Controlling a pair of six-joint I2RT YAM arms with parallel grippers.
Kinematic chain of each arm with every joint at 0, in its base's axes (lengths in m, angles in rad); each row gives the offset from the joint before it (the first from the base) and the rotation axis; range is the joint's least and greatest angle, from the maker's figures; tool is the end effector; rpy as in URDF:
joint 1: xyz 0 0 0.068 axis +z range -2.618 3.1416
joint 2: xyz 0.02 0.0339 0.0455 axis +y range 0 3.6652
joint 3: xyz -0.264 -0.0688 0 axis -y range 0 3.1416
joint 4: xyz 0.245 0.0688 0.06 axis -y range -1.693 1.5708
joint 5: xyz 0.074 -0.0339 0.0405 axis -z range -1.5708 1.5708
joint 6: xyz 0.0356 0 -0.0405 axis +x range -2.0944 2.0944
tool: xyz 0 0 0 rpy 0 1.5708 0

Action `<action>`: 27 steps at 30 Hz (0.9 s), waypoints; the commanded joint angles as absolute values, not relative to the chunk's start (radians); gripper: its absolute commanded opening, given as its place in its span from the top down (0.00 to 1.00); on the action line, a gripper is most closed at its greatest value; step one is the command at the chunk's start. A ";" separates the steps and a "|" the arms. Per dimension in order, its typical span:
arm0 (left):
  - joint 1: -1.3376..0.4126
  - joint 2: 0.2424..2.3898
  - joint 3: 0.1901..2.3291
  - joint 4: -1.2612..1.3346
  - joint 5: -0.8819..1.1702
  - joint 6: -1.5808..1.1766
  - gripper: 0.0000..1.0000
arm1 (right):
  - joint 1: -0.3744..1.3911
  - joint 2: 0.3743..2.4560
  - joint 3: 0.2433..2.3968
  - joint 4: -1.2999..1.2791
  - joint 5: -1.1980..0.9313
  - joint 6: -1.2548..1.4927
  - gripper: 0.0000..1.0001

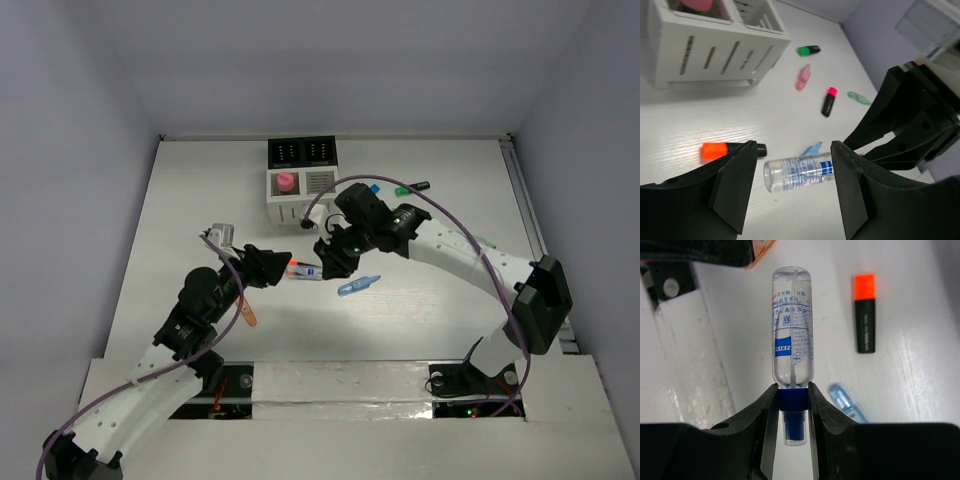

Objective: Sort the stationery into containers
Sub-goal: Pick up the stationery from the center of the board, then place the stationery in the storage box.

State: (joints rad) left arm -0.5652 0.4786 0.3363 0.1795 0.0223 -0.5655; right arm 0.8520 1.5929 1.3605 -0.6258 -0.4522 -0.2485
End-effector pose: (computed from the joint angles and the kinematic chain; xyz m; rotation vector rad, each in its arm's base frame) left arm 0.1230 -0.0790 0.2638 0.0183 1.6058 -0.9080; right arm 0.2170 0.2717 0.2992 -1.4726 1.9959 0.8161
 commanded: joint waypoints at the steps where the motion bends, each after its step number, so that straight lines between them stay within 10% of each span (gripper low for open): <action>1: -0.561 0.459 0.322 0.325 0.161 -0.549 0.43 | 0.856 1.534 1.381 -0.794 -0.540 -0.281 0.98; 27: -0.712 0.492 0.523 -0.034 0.635 -0.525 0.22 | 0.856 1.512 1.427 -0.897 -0.952 -0.394 1.00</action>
State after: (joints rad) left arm -0.7059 0.4637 0.4595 0.0200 0.5632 -0.5789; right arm 0.8520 1.5444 1.3647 -0.8867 -0.8543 -0.3614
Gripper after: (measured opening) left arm 0.782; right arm 0.319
